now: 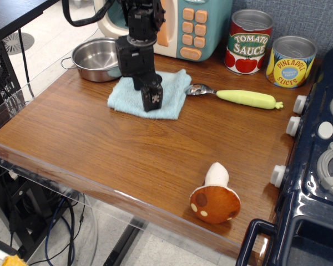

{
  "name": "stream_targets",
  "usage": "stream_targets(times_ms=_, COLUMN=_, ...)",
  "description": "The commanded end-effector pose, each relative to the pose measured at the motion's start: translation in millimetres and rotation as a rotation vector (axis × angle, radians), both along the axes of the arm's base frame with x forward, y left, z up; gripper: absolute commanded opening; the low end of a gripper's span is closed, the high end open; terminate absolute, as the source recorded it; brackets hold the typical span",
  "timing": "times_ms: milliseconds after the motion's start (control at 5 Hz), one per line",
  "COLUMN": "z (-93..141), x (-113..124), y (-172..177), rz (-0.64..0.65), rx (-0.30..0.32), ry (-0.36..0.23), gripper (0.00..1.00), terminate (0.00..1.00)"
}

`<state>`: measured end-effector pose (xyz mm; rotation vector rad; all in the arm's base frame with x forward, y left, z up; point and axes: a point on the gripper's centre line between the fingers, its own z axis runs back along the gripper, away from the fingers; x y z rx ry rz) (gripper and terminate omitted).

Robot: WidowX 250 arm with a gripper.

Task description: Move the blue rag towards the edge of the table, near the mushroom.

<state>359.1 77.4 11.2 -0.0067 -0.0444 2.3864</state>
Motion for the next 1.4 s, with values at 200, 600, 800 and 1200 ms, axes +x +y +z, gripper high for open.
stream_targets(times_ms=200, z=20.9, x=-93.6, y=-31.9, rz=-0.003, rx=0.008, ry=0.025, gripper=1.0, terminate=0.0)
stream_targets(times_ms=600, z=16.1, x=-148.4, y=-41.6, rz=-0.036, rx=0.053, ry=0.072, gripper=1.0, terminate=0.0)
stream_targets(times_ms=800, z=15.0, x=-150.1, y=-42.0, rz=-0.045, rx=0.066, ry=0.069, gripper=1.0, terminate=0.0)
stream_targets(times_ms=1200, z=47.9, x=-135.9, y=-43.7, rz=-0.05, rx=0.059, ry=-0.051, gripper=1.0, terminate=0.0)
